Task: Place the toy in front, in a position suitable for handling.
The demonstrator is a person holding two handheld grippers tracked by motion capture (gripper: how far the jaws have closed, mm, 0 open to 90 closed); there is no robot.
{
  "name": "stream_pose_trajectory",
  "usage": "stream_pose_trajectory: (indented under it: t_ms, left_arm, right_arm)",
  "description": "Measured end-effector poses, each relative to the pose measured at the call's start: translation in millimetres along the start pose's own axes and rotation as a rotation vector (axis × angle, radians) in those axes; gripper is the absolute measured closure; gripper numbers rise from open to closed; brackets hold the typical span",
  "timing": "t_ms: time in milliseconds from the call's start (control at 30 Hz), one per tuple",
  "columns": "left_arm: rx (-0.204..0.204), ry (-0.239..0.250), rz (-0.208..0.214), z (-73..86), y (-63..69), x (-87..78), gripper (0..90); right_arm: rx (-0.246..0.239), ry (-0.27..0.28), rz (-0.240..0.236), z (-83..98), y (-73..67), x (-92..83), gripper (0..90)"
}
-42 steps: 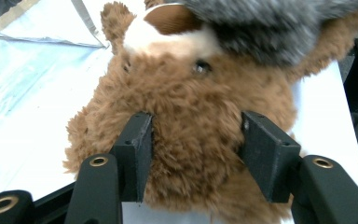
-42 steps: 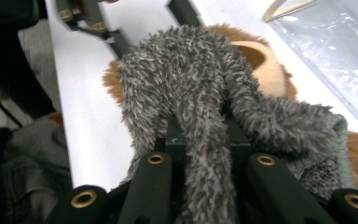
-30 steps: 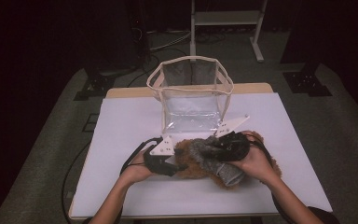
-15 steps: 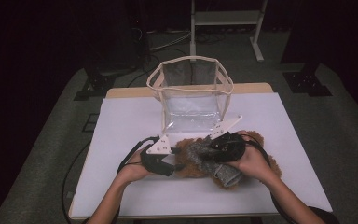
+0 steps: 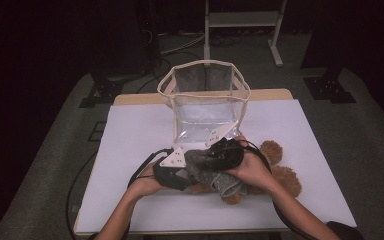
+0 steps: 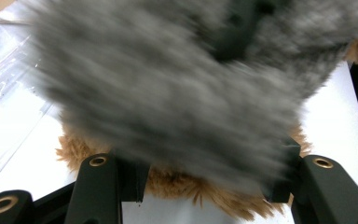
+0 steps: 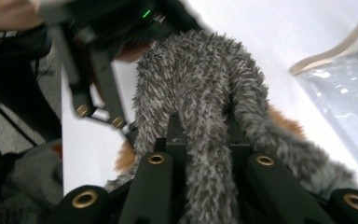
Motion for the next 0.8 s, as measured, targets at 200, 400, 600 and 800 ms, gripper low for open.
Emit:
stream_pose_trajectory:
  t_ms: [200, 400, 600, 800]
  left_arm:
    - [0.032, -0.027, 0.029, 0.9, 5.1, -2.4, 44.1]
    - [0.047, -0.047, 0.043, 1.6, 7.1, -1.1, 43.4]
    - [0.061, -0.065, 0.05, 3.6, 8.6, -2.7, 42.6]
    - [0.074, -0.076, 0.084, 4.0, 13.4, -4.0, 42.0]
  right_arm:
    - [0.031, 0.005, 0.037, -3.5, 21.6, -13.1, 76.7]
    - [0.066, 0.0, 0.015, -2.1, 28.8, -14.3, 76.7]
    - [0.075, -0.015, -0.003, -4.0, 35.3, -5.4, 76.7]
    - [0.11, -0.014, 0.052, 14.7, 42.6, -35.7, 76.7]
Point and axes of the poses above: each handheld gripper's, and its own axes: x roughly forward along the jaws, z roughly out of its underside, y roughly to its right, the point moved 4 cm from there along x, roughly forward along the jaws, and after that the axes turned 11 degrees about -x, right-handed, at the moved point
